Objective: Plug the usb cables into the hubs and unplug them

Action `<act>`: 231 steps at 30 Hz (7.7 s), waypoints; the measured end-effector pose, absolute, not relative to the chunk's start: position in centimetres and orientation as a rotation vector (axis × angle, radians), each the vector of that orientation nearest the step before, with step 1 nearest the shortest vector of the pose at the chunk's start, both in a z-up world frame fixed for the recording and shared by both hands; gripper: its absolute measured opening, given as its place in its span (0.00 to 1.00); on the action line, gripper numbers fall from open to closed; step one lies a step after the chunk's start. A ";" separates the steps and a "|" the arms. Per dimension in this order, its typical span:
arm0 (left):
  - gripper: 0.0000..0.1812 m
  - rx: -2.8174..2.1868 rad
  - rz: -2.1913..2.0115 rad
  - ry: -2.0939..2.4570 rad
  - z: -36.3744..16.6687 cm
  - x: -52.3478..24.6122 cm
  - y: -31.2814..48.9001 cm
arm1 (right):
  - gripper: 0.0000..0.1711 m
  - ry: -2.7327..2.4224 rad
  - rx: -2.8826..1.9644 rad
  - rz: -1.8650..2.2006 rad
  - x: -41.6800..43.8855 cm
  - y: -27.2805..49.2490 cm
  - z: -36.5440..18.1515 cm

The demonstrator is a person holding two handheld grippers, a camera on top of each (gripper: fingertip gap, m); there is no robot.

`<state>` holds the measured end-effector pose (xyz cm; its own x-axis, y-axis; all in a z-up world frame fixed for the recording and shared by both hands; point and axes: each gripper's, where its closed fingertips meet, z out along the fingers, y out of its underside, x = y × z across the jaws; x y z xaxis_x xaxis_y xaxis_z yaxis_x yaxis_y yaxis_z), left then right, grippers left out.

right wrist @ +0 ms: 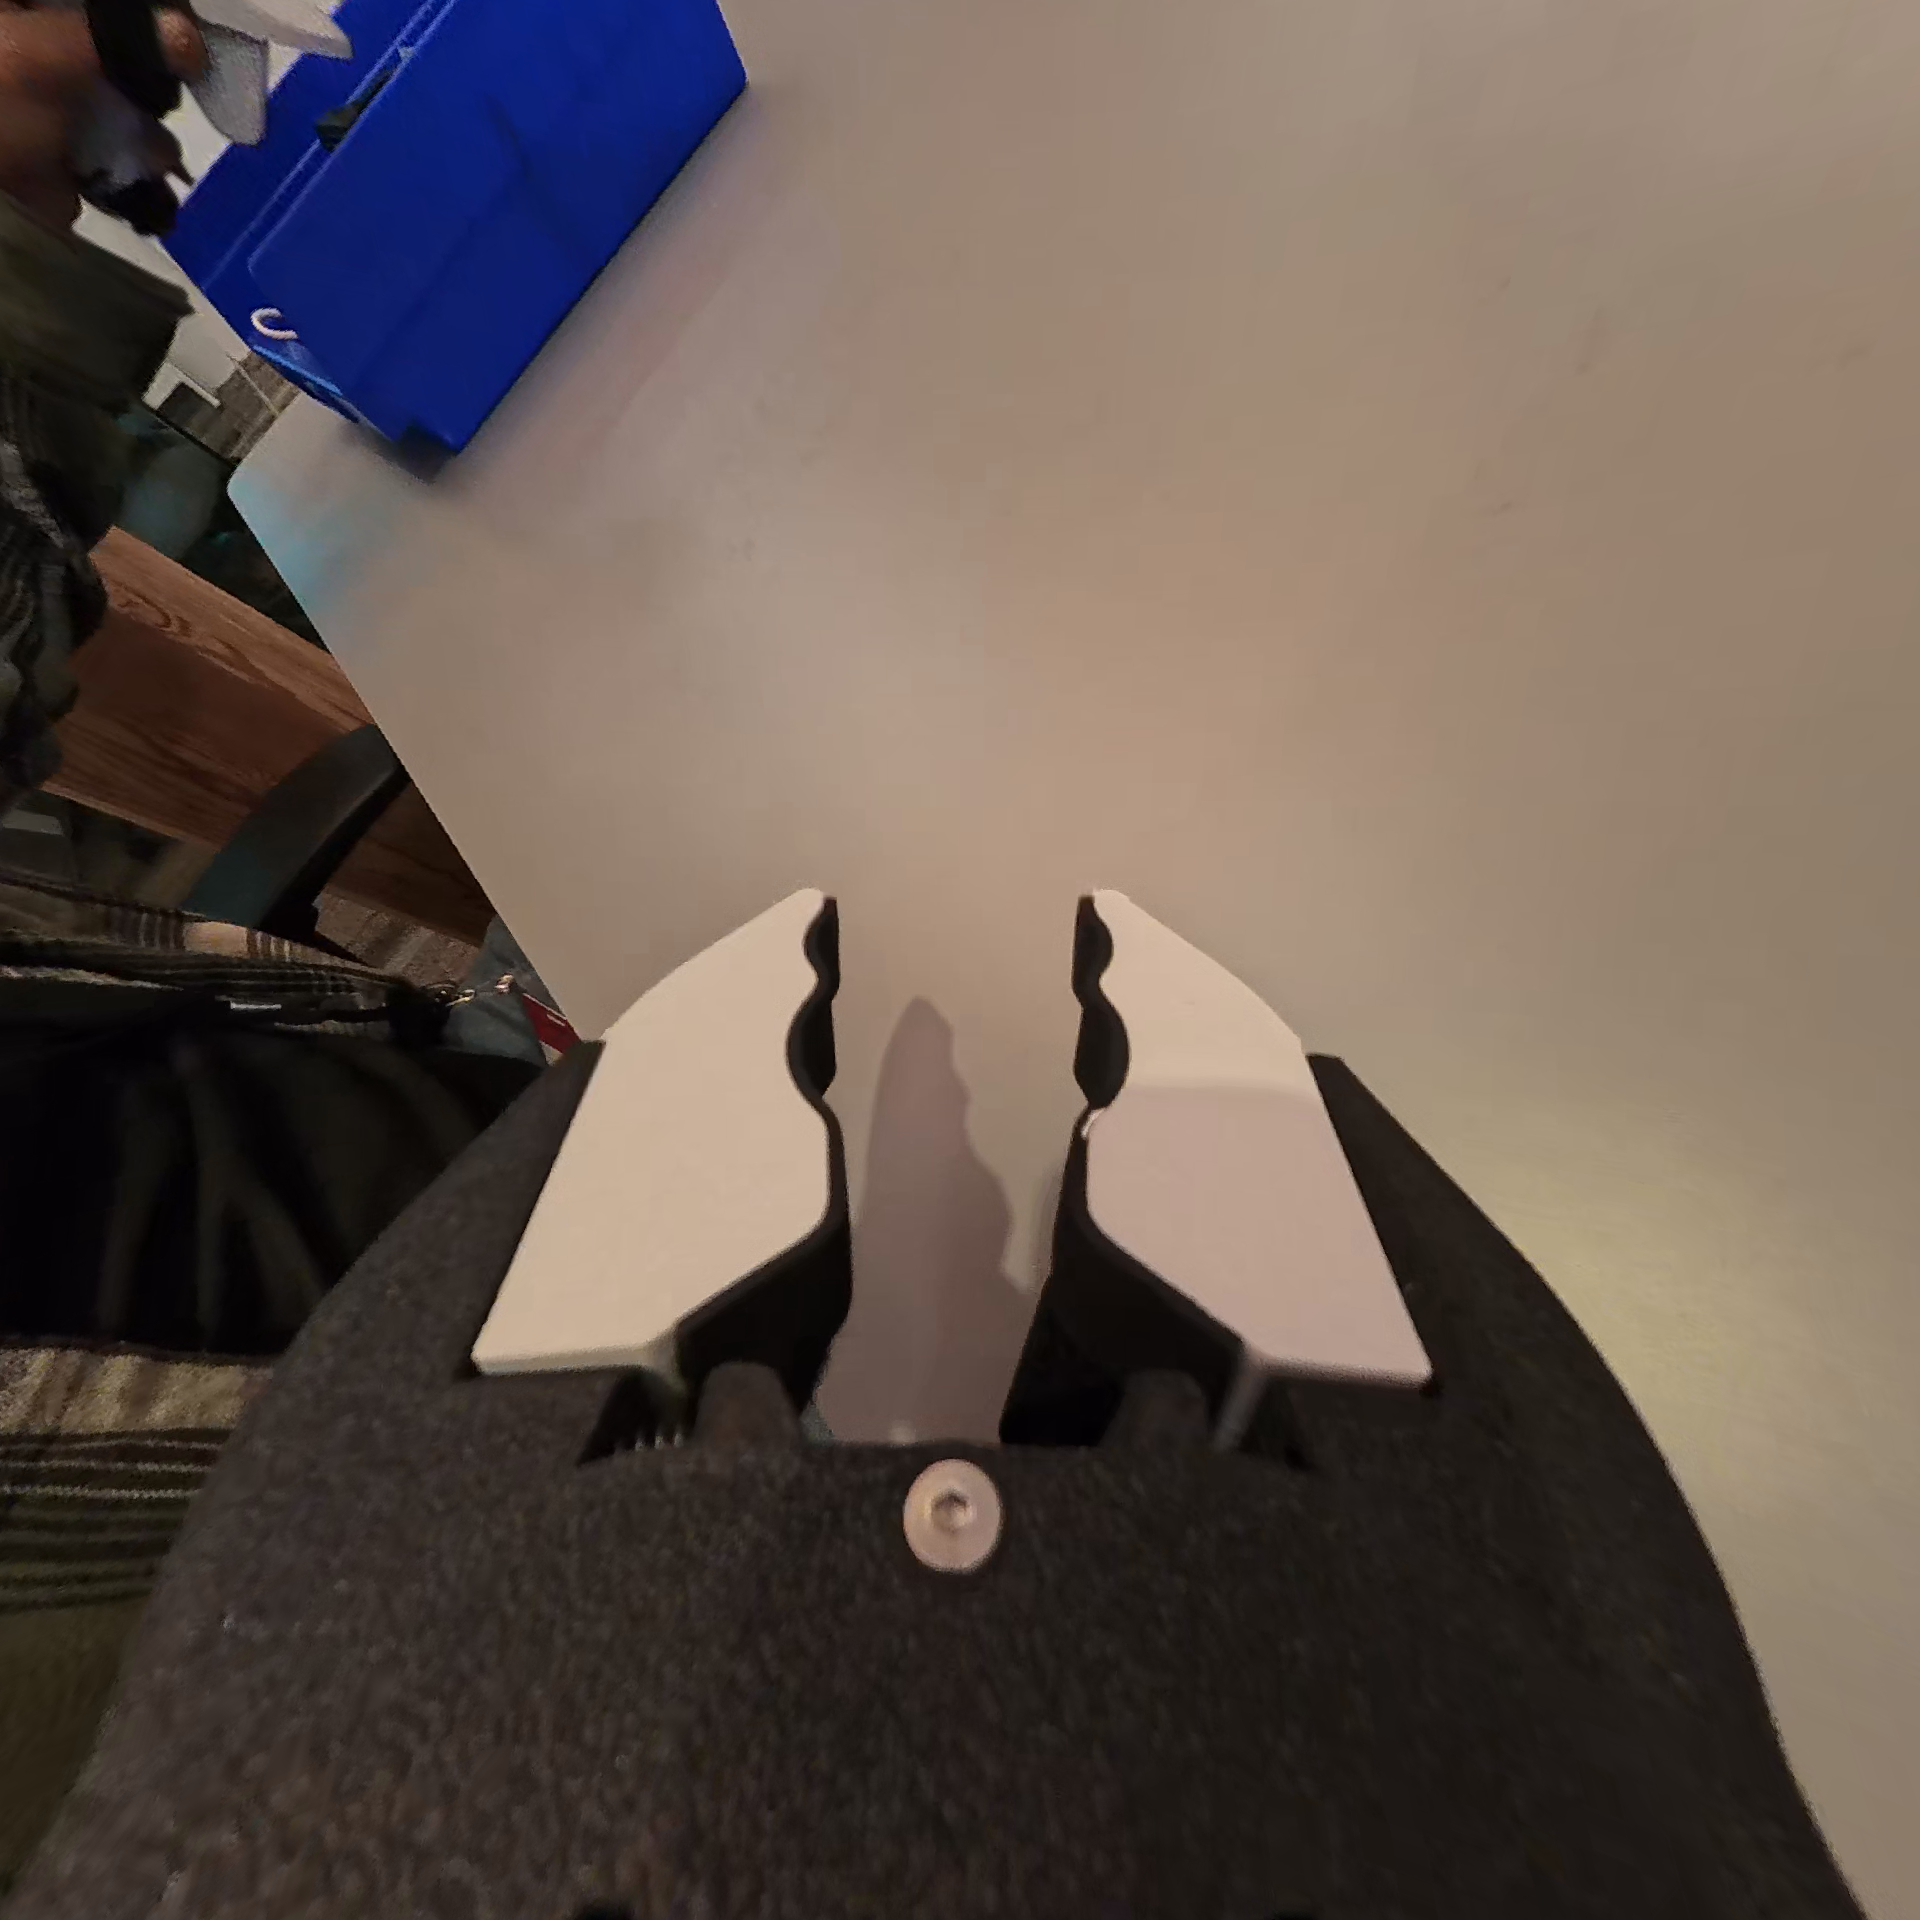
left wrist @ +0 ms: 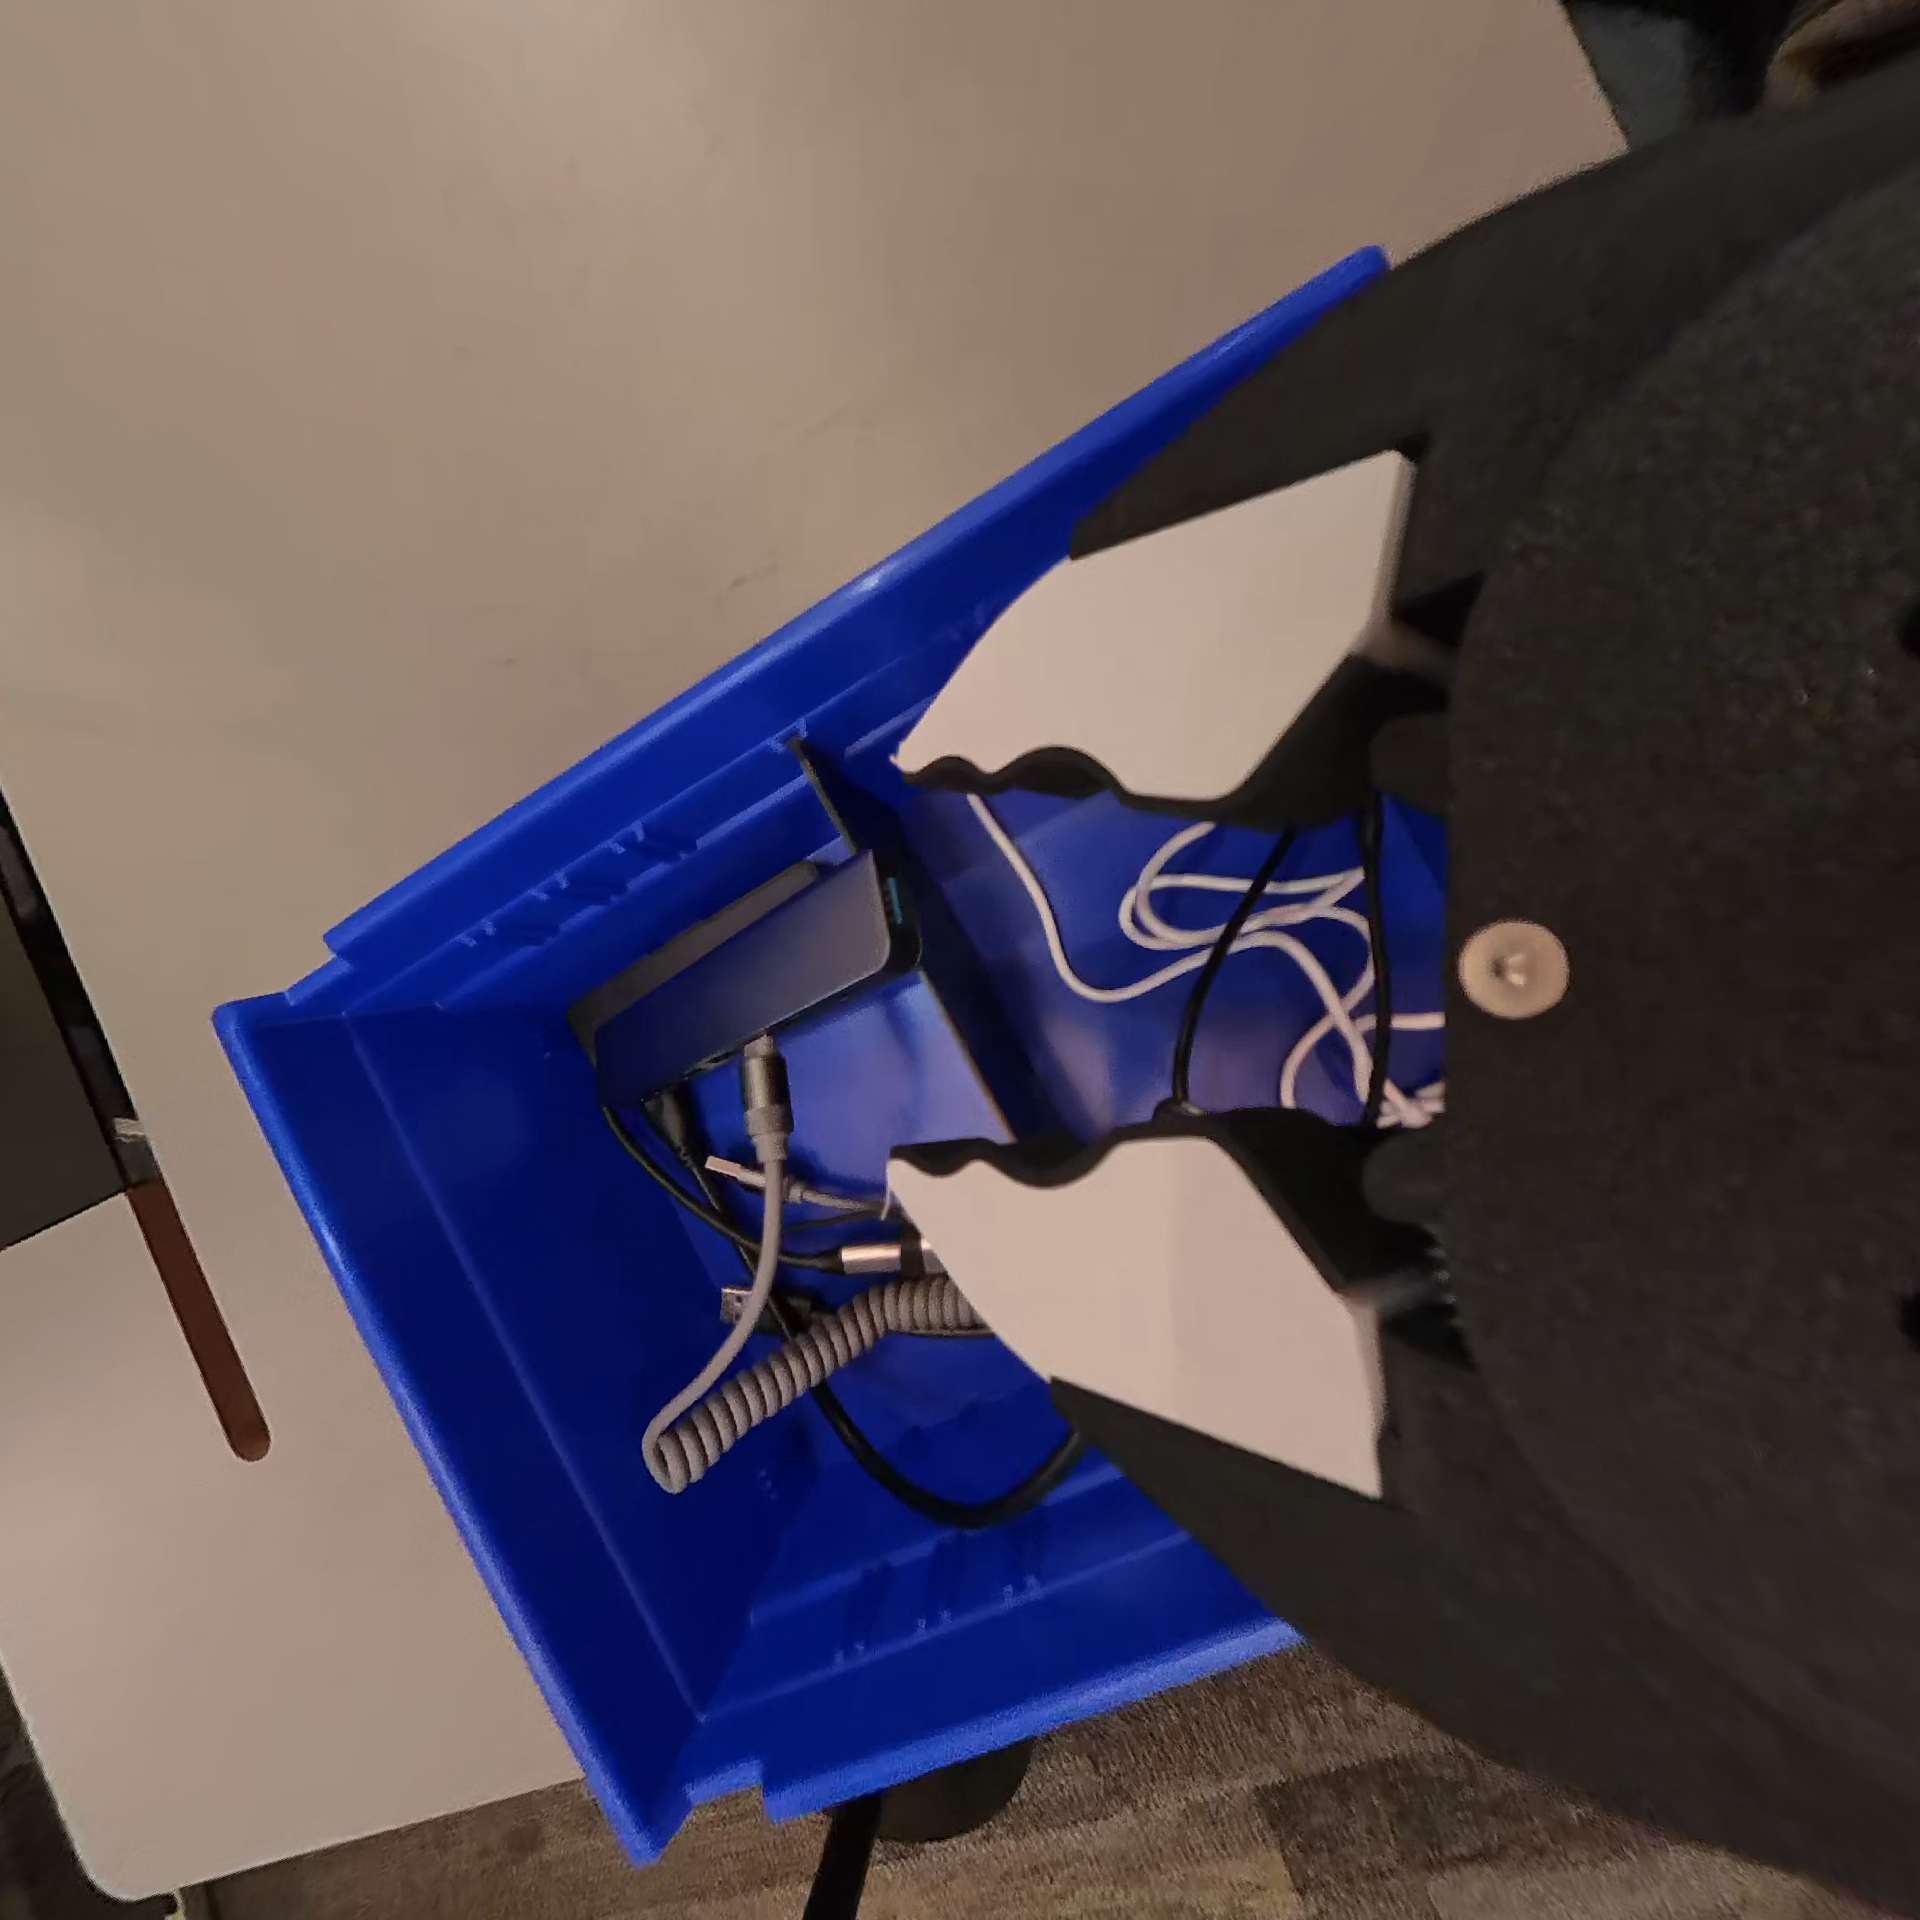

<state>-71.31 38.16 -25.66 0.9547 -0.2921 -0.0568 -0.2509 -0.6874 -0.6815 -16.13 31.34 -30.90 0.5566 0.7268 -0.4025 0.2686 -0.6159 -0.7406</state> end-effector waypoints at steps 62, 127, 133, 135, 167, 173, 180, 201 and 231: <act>0.05 -2.428 -0.356 0.491 -13.3 -69.8 38.6 | 0.26 -0.932 -2.054 1.060 -20.1 30.2 -28.2; 0.05 -1.725 -1.226 0.960 -16.5 -37.5 34.1 | 0.06 -1.612 -1.505 1.356 -38.1 34.4 -16.4; 0.05 -1.652 -1.220 0.940 -16.0 -36.7 33.6 | 0.06 -1.591 -1.488 1.371 -37.2 33.7 -16.2; 0.05 -1.635 -1.241 0.924 -15.8 -36.4 33.4 | 0.06 -1.579 -1.482 1.377 -36.9 33.6 -16.1; 0.05 -1.519 -1.342 0.773 -16.2 -39.2 33.5 | 0.06 -1.143 -1.682 1.044 -24.3 42.1 -6.5; 0.05 -1.477 -1.387 0.793 -16.5 -38.9 32.1 | 0.07 -1.047 -1.722 0.927 -20.4 43.1 -1.7; 0.05 -1.471 -1.383 0.814 -16.3 -39.1 31.8 | 0.06 -0.891 -1.754 0.759 -14.3 44.5 4.9; 0.05 -1.471 -1.387 0.831 -16.2 -39.0 31.5 | 0.07 -0.434 -1.953 0.430 4.9 48.4 3.3; 0.05 -1.467 -1.385 0.856 -15.9 -38.6 30.9 | 0.06 -0.181 -2.147 0.301 10.5 48.2 -6.1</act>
